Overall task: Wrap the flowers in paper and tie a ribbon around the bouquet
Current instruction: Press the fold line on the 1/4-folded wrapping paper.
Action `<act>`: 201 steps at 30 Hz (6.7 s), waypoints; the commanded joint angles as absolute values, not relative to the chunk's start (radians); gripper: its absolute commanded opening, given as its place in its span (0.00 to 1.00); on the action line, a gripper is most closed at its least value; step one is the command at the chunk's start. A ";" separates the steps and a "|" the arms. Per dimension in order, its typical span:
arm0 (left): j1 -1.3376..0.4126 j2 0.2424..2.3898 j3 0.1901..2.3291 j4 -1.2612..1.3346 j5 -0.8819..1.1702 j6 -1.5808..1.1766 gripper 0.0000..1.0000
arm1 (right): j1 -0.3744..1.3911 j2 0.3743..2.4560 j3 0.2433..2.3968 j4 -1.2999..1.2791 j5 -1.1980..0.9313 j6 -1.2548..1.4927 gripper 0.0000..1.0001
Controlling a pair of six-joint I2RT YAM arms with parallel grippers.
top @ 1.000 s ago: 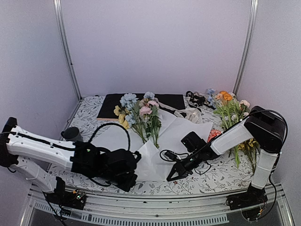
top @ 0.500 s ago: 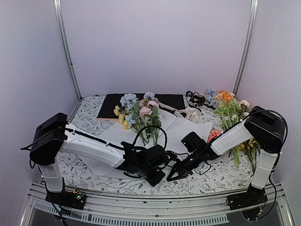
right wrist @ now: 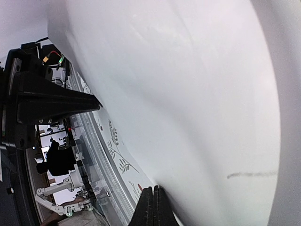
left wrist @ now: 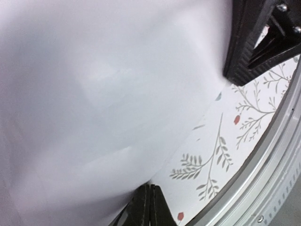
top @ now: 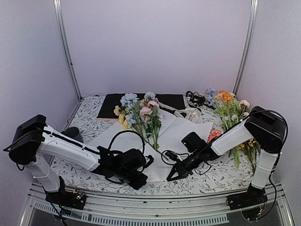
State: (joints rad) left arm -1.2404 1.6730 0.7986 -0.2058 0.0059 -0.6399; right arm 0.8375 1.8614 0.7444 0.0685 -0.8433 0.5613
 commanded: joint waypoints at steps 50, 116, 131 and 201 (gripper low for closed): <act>-1.066 1.203 0.331 -0.545 0.018 -1.186 0.00 | 0.838 1.872 0.710 -0.004 -0.764 0.531 0.00; -1.210 1.712 1.056 -0.386 -0.048 -0.618 0.00 | 0.845 1.889 0.737 -0.029 -0.749 0.561 0.00; -1.186 1.725 0.855 -0.367 0.060 -0.727 0.00 | 0.847 1.884 0.716 -0.013 -0.749 0.571 0.00; -1.070 1.427 0.503 -0.763 -0.056 -1.144 0.00 | 0.845 1.861 0.697 0.000 -0.757 0.551 0.00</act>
State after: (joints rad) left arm -1.0828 1.3499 0.5545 -0.4351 0.0547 -1.0859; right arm 0.8433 1.8568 0.7361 0.0727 -0.8410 0.5640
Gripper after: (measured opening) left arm 0.004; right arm 0.007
